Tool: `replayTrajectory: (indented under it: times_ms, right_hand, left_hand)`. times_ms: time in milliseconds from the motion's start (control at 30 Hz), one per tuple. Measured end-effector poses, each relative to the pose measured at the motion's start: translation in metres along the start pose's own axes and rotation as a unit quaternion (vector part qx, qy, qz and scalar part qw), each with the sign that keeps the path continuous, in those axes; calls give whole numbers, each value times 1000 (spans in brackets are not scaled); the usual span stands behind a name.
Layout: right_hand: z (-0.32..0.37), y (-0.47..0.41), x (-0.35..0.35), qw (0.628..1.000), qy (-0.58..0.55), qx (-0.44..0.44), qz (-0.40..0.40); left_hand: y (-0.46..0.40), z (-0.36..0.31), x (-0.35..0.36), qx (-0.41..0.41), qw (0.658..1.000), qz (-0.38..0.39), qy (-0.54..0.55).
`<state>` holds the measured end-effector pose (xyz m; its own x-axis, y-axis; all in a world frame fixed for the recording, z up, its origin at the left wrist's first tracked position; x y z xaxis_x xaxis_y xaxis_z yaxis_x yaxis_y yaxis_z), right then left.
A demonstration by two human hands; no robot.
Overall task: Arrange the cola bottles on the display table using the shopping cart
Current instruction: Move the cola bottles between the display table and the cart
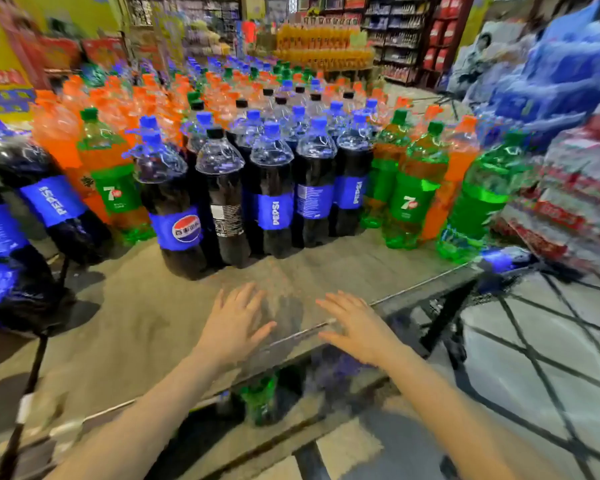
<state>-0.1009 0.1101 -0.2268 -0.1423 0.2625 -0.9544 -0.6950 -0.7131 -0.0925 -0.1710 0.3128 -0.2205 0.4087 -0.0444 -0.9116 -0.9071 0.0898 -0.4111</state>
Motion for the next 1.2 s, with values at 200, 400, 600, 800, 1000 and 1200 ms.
replayTrajectory:
  times_ms: [200,400,600,800,1000,1200]
  right_hand:
    - [-73,73,-21,1000,-10,-9,-2]
    - [-149,110,-41,998,-41,30,-47]
    - [-230,144,-35,994,-59,83,-36]
    - [-328,156,-42,992,-43,118,5]
    - [-412,156,-67,990,-45,131,24]
    - [-483,161,-88,988,-43,149,24]
  left_hand:
    - [-6,-110,7,-9,1000,22,18]
    - [-25,-185,25,5,998,55,31]
    - [-60,-249,74,40,995,82,41]
    - [-116,-313,130,52,993,96,42]
    - [-186,-370,166,57,992,82,71]
    - [-235,-429,190,87,990,63,93]
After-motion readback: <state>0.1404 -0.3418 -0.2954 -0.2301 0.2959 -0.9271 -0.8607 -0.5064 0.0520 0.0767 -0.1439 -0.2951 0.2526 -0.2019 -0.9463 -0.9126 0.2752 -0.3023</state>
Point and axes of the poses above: each hand's wrist, its own y-axis away from the middle knuckle, its own x-axis out of the palm, z = x × y, the point moved 7 cm from there along -y, towards the middle knuckle, and after that the axes turned 3 degrees about -z, right-handed, at the moved point
